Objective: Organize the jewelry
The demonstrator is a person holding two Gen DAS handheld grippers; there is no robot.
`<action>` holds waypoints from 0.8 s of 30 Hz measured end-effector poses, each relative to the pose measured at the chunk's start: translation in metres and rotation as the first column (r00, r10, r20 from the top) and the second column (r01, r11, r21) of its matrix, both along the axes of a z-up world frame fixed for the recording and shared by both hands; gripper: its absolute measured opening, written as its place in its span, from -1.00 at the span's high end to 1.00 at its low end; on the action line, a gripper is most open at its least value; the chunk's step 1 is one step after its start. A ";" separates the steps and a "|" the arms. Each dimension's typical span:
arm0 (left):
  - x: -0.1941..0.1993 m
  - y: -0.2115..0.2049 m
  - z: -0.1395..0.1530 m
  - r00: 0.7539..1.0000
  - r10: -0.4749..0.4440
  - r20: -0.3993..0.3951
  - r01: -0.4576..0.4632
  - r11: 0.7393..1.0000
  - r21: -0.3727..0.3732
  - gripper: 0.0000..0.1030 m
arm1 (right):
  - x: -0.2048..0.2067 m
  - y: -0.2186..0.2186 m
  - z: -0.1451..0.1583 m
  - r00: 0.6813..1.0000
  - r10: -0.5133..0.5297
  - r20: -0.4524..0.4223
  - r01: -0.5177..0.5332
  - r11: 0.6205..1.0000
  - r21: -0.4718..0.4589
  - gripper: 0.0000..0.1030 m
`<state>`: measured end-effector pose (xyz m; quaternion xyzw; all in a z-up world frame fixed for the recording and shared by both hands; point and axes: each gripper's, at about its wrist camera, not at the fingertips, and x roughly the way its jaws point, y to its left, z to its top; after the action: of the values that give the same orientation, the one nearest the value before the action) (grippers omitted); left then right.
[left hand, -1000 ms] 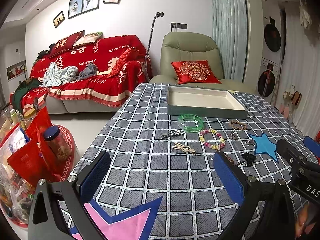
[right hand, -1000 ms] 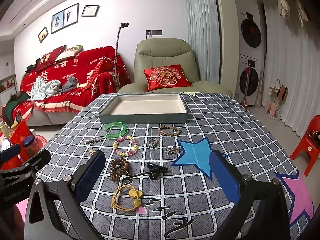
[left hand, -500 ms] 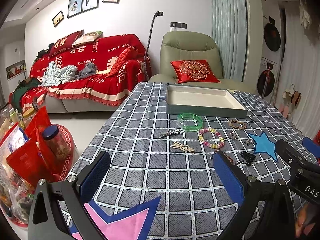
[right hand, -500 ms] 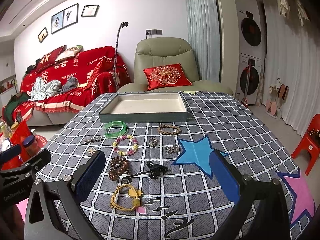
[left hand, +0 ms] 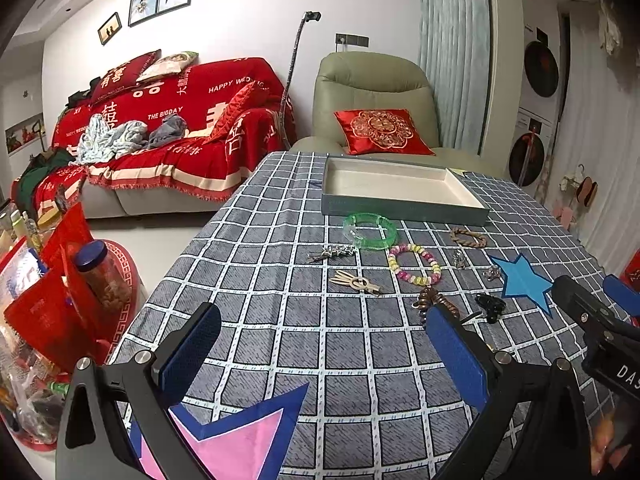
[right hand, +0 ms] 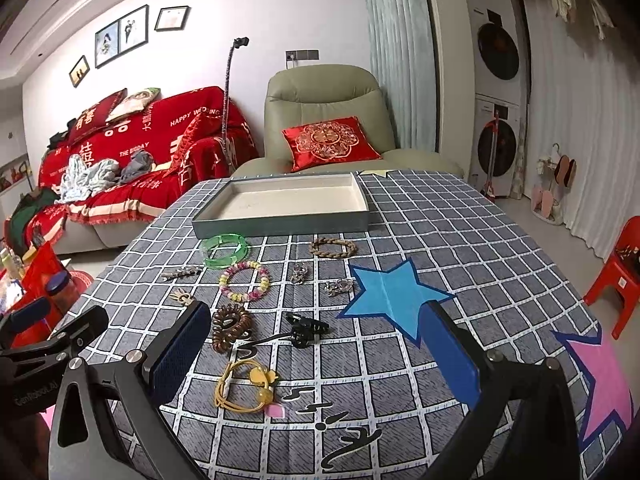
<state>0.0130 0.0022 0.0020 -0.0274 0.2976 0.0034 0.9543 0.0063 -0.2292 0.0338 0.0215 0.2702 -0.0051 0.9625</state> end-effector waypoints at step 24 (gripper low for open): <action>0.015 0.001 -0.010 0.998 -0.007 -0.066 0.007 1.000 0.003 -1.00 | 0.010 -0.005 -0.002 0.998 -0.001 -0.067 0.002 1.000 0.005 -1.00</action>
<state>0.0285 0.0037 -0.0081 -0.0247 0.3289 0.0016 0.9440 0.0161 -0.2343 0.0321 0.0239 0.3023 -0.0060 0.9529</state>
